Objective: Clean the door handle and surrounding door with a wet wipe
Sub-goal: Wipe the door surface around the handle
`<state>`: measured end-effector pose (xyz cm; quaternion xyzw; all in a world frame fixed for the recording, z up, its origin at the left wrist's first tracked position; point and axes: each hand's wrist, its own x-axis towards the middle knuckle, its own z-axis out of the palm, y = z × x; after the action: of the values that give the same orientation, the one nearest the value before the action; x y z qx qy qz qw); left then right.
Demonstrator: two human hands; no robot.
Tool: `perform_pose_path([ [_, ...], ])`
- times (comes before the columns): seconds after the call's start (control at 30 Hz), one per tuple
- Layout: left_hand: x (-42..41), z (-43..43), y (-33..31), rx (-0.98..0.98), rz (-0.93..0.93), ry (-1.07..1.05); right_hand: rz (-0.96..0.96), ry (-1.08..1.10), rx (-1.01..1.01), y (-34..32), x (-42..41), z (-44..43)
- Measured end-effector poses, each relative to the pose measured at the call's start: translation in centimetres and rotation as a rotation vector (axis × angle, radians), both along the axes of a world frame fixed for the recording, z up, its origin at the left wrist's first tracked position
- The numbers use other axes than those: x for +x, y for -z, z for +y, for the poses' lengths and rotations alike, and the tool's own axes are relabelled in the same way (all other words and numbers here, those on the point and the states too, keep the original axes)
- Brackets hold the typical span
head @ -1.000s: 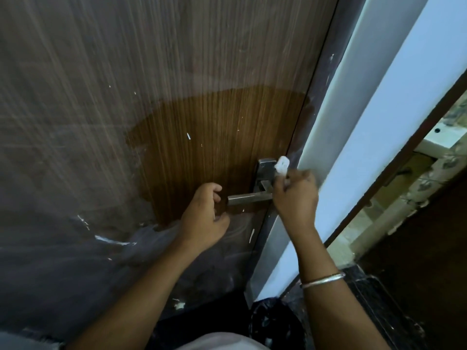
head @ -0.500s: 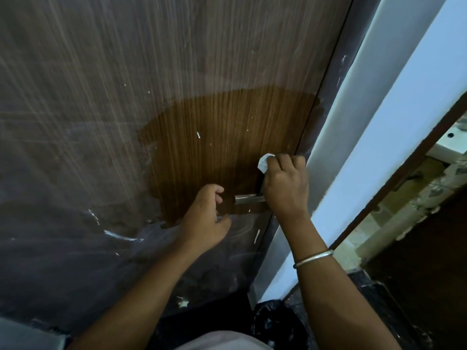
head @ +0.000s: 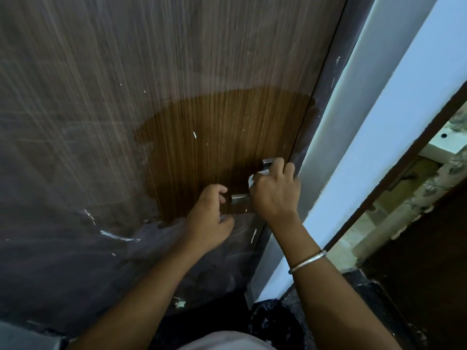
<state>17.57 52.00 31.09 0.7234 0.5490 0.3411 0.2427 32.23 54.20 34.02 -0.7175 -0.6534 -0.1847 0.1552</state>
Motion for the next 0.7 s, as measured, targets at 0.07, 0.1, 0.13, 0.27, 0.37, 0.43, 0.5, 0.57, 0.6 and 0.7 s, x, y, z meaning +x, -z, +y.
perform_pose_path([
  [0.07, -0.3, -0.2, -0.1, 0.010, -0.008, 0.003, 0.050, 0.031, -0.079, 0.2, -0.1, 0.1],
  [0.1, -0.4, -0.2, -0.1, 0.014, -0.012, 0.006, 0.072, 0.048, -0.103, 0.2, 0.0, 0.1],
  [0.13, -0.5, -0.3, -0.2, 0.016, -0.016, 0.004, 0.089, 0.059, -0.126, 0.2, -0.1, 0.2],
  [0.27, -1.0, -0.5, -0.4, 0.011, -0.029, -0.010, 0.209, 0.030, -0.141, 0.8, 0.2, 0.4],
  [0.37, -1.5, -0.8, -0.4, 0.005, -0.050, -0.004, 0.267, 0.003, -0.058, 1.7, 0.7, 0.8],
  [0.43, -1.8, -1.0, -0.4, 0.000, -0.050, -0.013, 0.293, -0.033, 0.003, 2.3, 1.2, 1.0],
  [0.5, -2.1, -1.1, -0.4, -0.001, -0.052, -0.013, 0.373, -0.062, 0.065, 2.6, 1.8, 0.8],
  [0.57, -2.2, -1.1, -0.4, -0.002, -0.054, -0.004, 0.507, -0.053, 0.151, 2.3, 2.7, 0.6],
  [0.6, -2.1, -1.2, -0.4, -0.007, -0.054, -0.002, 0.606, -0.026, 0.199, 2.0, 3.0, 0.5],
  [0.7, -1.7, -1.2, -0.4, -0.018, -0.045, 0.002, 0.905, 0.024, 0.303, 1.3, 3.5, 0.7],
])
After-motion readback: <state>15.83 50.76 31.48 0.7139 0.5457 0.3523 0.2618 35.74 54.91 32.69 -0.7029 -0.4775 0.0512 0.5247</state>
